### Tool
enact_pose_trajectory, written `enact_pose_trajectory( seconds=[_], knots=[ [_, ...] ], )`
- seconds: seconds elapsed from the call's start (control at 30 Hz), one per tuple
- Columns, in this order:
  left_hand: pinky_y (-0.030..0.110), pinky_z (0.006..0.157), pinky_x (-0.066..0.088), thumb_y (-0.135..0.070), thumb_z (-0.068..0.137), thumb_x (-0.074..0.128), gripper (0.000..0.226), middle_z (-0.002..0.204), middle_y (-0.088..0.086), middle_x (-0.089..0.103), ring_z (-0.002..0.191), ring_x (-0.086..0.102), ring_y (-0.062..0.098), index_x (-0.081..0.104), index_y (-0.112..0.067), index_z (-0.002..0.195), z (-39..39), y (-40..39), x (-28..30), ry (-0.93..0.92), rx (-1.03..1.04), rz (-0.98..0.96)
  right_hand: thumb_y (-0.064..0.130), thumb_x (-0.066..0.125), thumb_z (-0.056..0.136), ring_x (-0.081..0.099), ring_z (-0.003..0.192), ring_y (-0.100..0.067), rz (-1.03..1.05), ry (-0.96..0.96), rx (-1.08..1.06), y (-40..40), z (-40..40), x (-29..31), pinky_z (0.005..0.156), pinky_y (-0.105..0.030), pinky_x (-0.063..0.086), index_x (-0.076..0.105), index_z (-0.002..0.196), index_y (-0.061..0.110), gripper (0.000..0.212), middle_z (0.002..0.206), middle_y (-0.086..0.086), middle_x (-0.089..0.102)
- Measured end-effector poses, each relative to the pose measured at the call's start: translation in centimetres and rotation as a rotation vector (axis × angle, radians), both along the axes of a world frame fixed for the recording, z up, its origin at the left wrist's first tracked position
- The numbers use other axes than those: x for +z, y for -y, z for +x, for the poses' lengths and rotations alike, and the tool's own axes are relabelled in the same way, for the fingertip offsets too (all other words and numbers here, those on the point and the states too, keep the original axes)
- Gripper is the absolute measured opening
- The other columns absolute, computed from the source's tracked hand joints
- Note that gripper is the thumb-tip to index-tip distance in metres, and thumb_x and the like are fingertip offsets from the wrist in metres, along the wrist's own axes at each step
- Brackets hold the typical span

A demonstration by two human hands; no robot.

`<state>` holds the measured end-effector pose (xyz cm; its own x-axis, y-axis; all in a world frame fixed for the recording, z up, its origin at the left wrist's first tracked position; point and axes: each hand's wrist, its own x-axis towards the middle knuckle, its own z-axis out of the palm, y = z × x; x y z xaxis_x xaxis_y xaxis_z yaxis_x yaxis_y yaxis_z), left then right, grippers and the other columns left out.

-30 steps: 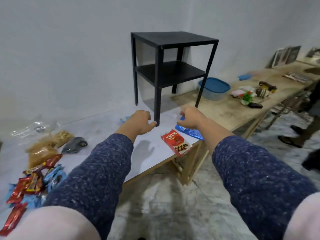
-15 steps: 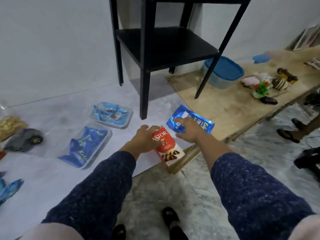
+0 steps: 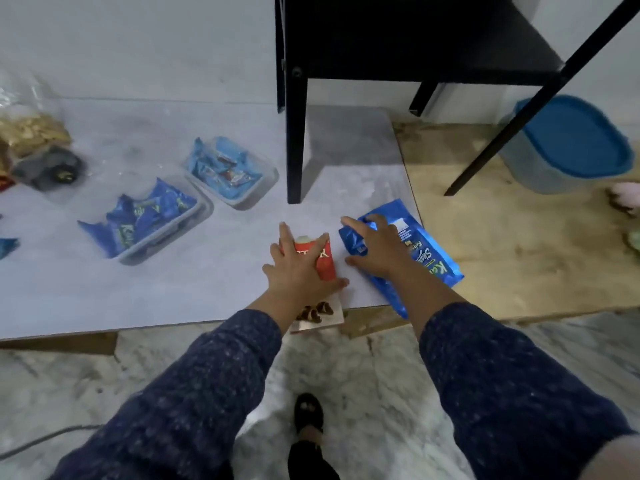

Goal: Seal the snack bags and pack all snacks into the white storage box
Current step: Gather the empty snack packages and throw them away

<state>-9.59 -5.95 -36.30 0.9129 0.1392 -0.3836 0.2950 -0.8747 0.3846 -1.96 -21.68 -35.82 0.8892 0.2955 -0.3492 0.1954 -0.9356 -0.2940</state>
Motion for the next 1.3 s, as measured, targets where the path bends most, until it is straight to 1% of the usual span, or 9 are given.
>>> enact_pose_trajectory(
  seconds=[0.13, 0.3, 0.4, 0.53, 0.7, 0.83, 0.93, 1.17, 1.3],
  knots=[
    [0.052, 0.104, 0.033, -0.057, 0.068, 0.069, 0.094, 0.154, 0.009, -0.022, 0.136, 0.015, 0.037, 0.01, -0.053, 0.142, 0.5, 0.4, 0.5, -0.025, 0.036, 0.02, 0.035, 0.066, 0.082, 0.028, 0.131, -0.036, -0.025, 0.022, -0.008, -0.1, 0.5, -0.1, 0.103, -0.048, 0.04, 0.032, 0.142, 0.042, 0.069, 0.15, -0.007, 0.019],
    [0.051, 0.106, 0.034, -0.053, 0.072, 0.066, 0.087, 0.154, 0.006, -0.019, 0.134, 0.018, 0.043, 0.015, -0.051, 0.142, 0.4, -1.0, 0.9, 0.024, 0.024, -0.064, 0.017, 0.065, 0.077, 0.049, 0.109, -0.035, 0.1, 0.105, 0.011, -0.4, 0.1, -0.2, 0.092, -0.039, 0.046, 0.053, 0.131, 0.023, 0.056, 0.128, -0.014, 0.042],
    [0.049, 0.108, 0.031, -0.052, 0.075, 0.064, 0.083, 0.156, 0.006, -0.018, 0.134, 0.018, 0.045, 0.015, -0.054, 0.141, 0.2, -1.4, 1.5, 0.037, 0.031, -0.116, 0.001, 0.052, 0.078, 0.055, 0.1, -0.035, 0.161, 0.135, 0.04, -0.9, -0.2, -0.2, 0.082, -0.037, 0.049, 0.054, 0.129, 0.021, 0.055, 0.113, -0.017, 0.051],
    [0.048, 0.112, 0.023, -0.049, 0.082, 0.055, 0.069, 0.157, 0.012, -0.011, 0.14, 0.011, 0.044, 0.017, -0.058, 0.139, 0.2, -2.5, 1.8, 0.093, 0.01, -0.188, -0.01, 0.034, 0.085, 0.053, 0.106, -0.034, 0.181, 0.084, 0.063, -1.4, -0.5, 0.2, 0.094, -0.038, 0.045, 0.052, 0.133, 0.027, 0.063, 0.117, -0.017, 0.047],
    [0.049, 0.114, 0.018, -0.042, 0.089, 0.047, 0.053, 0.156, 0.017, 0.003, 0.145, 0.001, 0.038, 0.031, -0.047, 0.139, -0.6, -4.2, 2.9, 0.128, -0.062, -0.188, -0.007, 0.043, 0.087, 0.055, 0.115, -0.032, 0.134, 0.004, -0.103, -2.1, 0.0, 1.2, 0.09, -0.029, 0.045, 0.061, 0.12, 0.007, 0.041, 0.116, -0.011, 0.054],
    [0.049, 0.109, 0.03, -0.04, 0.087, 0.051, 0.046, 0.15, 0.014, 0.016, 0.135, 0.025, 0.042, 0.037, -0.043, 0.131, -1.9, -5.9, 4.7, 0.198, -0.024, -0.202, 0.0, 0.053, 0.088, 0.06, 0.11, -0.029, 0.157, 0.023, -0.06, -3.3, -0.8, 4.9, 0.095, -0.031, 0.049, 0.068, 0.114, 0.003, 0.029, 0.122, -0.012, 0.063],
    [0.052, 0.103, 0.04, -0.043, 0.081, 0.057, 0.049, 0.151, 0.009, 0.012, 0.126, 0.035, 0.046, 0.035, -0.05, 0.124, -3.3, -7.8, 6.6, 0.206, -0.015, -0.162, 0.0, 0.05, 0.087, 0.062, 0.106, -0.027, 0.199, 0.078, -0.039, -4.8, -2.6, 8.3, 0.089, -0.018, 0.045, 0.071, 0.108, 0.002, 0.03, 0.119, -0.012, 0.066],
    [0.054, 0.106, 0.037, -0.048, 0.076, 0.065, 0.064, 0.156, 0.01, 0.002, 0.133, 0.028, 0.049, 0.03, -0.051, 0.129, -7.8, -14.6, 13.0, 0.302, 0.013, -0.101, 0.004, 0.066, 0.084, 0.053, 0.078, -0.009, 0.265, 0.177, 0.033, -9.8, -8.9, 17.6, 0.066, -0.01, 0.039, 0.072, 0.106, 0.007, 0.023, 0.104, -0.011, 0.072],
    [0.052, 0.109, 0.033, -0.046, 0.076, 0.066, 0.063, 0.157, 0.012, 0.002, 0.136, 0.024, 0.047, 0.033, -0.048, 0.13, -12.8, -20.2, 18.7, 0.42, 0.023, -0.049, 0.005, 0.07, 0.081, 0.055, 0.079, -0.01, 0.33, 0.232, 0.061, -15.0, -13.6, 23.5, 0.068, -0.015, 0.041, 0.073, 0.103, 0.007, 0.023, 0.102, -0.01, 0.072]
  ],
)
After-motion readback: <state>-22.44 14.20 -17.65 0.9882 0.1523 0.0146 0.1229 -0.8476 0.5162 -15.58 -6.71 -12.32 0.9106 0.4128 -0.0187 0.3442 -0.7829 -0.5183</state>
